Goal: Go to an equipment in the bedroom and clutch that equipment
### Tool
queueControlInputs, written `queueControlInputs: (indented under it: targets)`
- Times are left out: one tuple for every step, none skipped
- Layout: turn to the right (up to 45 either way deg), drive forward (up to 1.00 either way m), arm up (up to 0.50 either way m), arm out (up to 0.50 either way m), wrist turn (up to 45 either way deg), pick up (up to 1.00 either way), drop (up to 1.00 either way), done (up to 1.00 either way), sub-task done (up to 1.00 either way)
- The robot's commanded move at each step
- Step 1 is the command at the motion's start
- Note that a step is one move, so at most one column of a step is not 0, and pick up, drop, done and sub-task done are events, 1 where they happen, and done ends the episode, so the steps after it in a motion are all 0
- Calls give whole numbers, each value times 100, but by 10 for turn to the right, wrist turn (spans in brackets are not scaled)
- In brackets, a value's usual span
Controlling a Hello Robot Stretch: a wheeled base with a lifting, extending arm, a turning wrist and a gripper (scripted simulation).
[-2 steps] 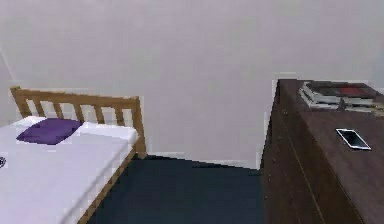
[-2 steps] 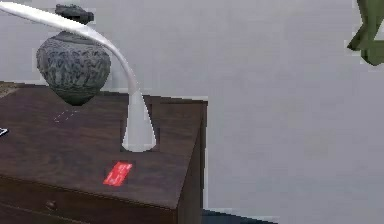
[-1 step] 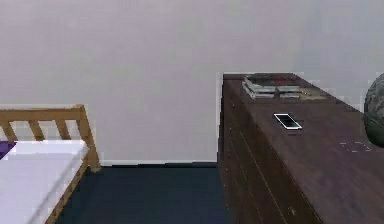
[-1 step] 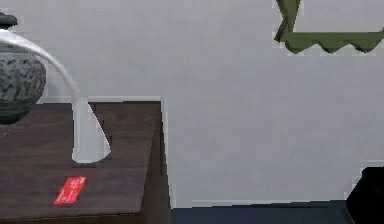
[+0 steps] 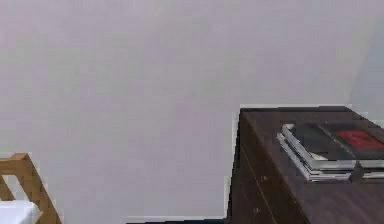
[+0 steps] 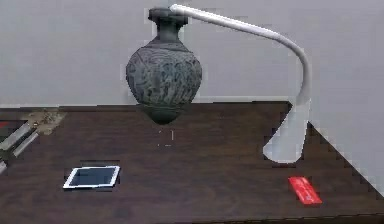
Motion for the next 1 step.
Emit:
queueControlInputs:
  targets:
    - [-240,0,0,0,0,0,0,0,0]
